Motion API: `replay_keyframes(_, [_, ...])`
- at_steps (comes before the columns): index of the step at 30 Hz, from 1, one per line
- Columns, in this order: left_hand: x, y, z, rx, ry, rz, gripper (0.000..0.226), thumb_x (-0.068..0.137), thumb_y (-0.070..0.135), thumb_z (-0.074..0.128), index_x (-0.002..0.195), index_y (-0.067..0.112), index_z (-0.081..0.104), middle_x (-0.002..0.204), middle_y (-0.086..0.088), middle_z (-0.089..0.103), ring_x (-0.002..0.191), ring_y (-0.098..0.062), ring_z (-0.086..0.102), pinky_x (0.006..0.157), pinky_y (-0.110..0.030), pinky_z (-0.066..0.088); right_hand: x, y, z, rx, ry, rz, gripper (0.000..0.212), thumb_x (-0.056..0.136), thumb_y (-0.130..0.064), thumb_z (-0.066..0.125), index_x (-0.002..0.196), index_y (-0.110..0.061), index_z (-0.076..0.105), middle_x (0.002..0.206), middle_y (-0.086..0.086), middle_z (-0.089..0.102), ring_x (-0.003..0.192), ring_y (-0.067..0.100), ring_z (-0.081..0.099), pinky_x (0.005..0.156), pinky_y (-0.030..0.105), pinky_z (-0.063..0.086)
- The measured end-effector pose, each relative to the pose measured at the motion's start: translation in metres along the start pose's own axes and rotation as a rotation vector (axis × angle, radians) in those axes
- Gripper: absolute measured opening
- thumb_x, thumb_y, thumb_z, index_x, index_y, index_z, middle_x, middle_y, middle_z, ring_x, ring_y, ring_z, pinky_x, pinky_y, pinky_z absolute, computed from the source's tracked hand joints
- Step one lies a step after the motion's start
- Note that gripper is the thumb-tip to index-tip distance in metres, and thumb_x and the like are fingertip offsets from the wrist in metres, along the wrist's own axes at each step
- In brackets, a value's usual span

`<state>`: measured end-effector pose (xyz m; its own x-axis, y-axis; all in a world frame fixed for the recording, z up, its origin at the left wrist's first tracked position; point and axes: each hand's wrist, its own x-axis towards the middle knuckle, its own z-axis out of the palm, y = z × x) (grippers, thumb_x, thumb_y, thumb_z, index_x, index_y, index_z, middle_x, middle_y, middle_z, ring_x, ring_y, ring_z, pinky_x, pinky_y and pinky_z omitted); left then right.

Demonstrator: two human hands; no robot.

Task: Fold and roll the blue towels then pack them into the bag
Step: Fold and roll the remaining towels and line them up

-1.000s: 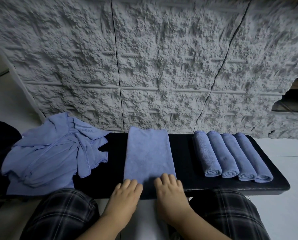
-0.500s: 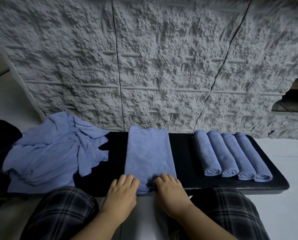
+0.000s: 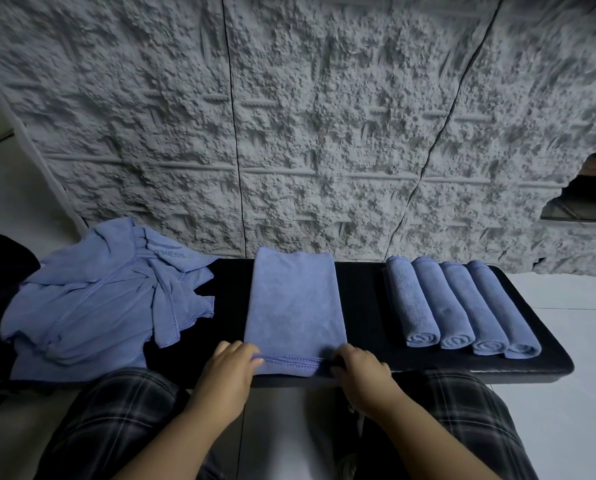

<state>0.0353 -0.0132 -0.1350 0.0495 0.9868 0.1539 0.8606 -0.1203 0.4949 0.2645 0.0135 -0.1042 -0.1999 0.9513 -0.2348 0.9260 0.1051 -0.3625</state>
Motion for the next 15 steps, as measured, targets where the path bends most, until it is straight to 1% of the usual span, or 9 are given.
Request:
replay_keyframes(1, [0.0,0.002,-0.001,-0.039,0.0,-0.064,0.009,0.092,0.016,0.058,0.084,0.011,0.058,0.072,0.008,0.047,0.081,-0.019,0.048,0.071,-0.032,0.046,0.001,-0.001,0.0,0.076,-0.011,0.044,0.011,0.096,-0.028,0.045,0.105,-0.022,0.05,0.114,0.0,0.058,0.11,0.022,0.049,0.086,0.036,0.031])
replay_keyframes(3, [0.0,0.003,0.0,-0.108,0.022,-0.154,0.011,0.094,0.021,0.052,0.087,0.013,0.05,0.074,0.008,0.043,0.086,-0.019,0.046,0.075,-0.033,0.043,0.0,-0.004,-0.002,0.172,-0.01,0.106,0.007,0.095,-0.03,0.048,0.096,-0.024,0.044,0.108,-0.001,0.057,0.108,0.022,0.052,0.083,0.035,0.03])
replay_keyframes(5, [-0.001,0.004,-0.001,-0.089,0.052,-0.173,0.017,0.091,0.019,0.059,0.081,0.016,0.046,0.075,0.005,0.046,0.081,-0.02,0.045,0.07,-0.034,0.042,0.001,-0.003,0.001,0.181,0.041,0.131,0.012,0.094,-0.03,0.051,0.094,-0.024,0.041,0.109,-0.001,0.054,0.106,0.022,0.052,0.082,0.034,0.03])
replay_keyframes(7, [0.0,0.004,-0.003,-0.045,0.11,-0.131,0.023,0.081,0.013,0.07,0.076,0.015,0.047,0.074,0.005,0.047,0.074,-0.02,0.044,0.061,-0.033,0.04,0.0,-0.006,0.0,0.059,0.128,0.14,0.014,0.091,-0.031,0.056,0.097,-0.024,0.045,0.111,-0.001,0.049,0.107,0.022,0.049,0.083,0.036,0.033])
replay_keyframes(8, [0.001,0.003,-0.003,-0.016,0.124,-0.09,0.027,0.076,0.008,0.074,0.073,0.015,0.048,0.074,0.005,0.046,0.07,-0.019,0.044,0.057,-0.032,0.039,0.0,-0.008,0.0,-0.054,0.219,0.1,0.018,0.086,-0.03,0.063,0.096,-0.023,0.05,0.107,-0.001,0.05,0.104,0.022,0.05,0.081,0.036,0.036])
replay_keyframes(9, [0.002,0.004,-0.003,0.01,0.133,-0.047,0.031,0.07,0.002,0.076,0.071,0.016,0.048,0.073,0.006,0.045,0.068,-0.018,0.043,0.053,-0.03,0.039,0.001,-0.011,0.001,-0.167,0.296,0.025,0.024,0.074,-0.027,0.073,0.089,-0.022,0.056,0.098,-0.002,0.052,0.093,0.023,0.053,0.073,0.034,0.038])
replay_keyframes(11, [0.003,0.003,-0.001,0.029,0.114,0.037,0.043,0.06,-0.014,0.072,0.068,0.019,0.045,0.072,0.009,0.042,0.066,-0.013,0.041,0.049,-0.024,0.039,0.001,-0.015,0.005,-0.263,0.347,-0.119,0.035,0.041,-0.015,0.084,0.064,-0.023,0.059,0.072,-0.004,0.054,0.065,0.019,0.055,0.052,0.027,0.034])
replay_keyframes(12, [0.003,0.002,0.001,0.033,0.107,0.071,0.048,0.055,-0.02,0.068,0.067,0.02,0.045,0.073,0.011,0.041,0.067,-0.009,0.039,0.05,-0.019,0.037,0.002,-0.016,0.008,-0.285,0.333,-0.172,0.037,0.035,-0.01,0.083,0.059,-0.023,0.058,0.066,-0.004,0.053,0.059,0.017,0.055,0.048,0.025,0.031])
replay_keyframes(15, [0.005,-0.003,0.008,0.057,0.102,0.16,0.057,0.044,-0.026,0.063,0.071,0.023,0.05,0.079,0.015,0.039,0.07,-0.005,0.033,0.056,-0.019,0.037,0.003,-0.019,0.021,-0.201,0.249,-0.234,0.039,0.035,0.0,0.081,0.06,-0.017,0.056,0.067,-0.001,0.053,0.058,0.017,0.057,0.043,0.021,0.035])
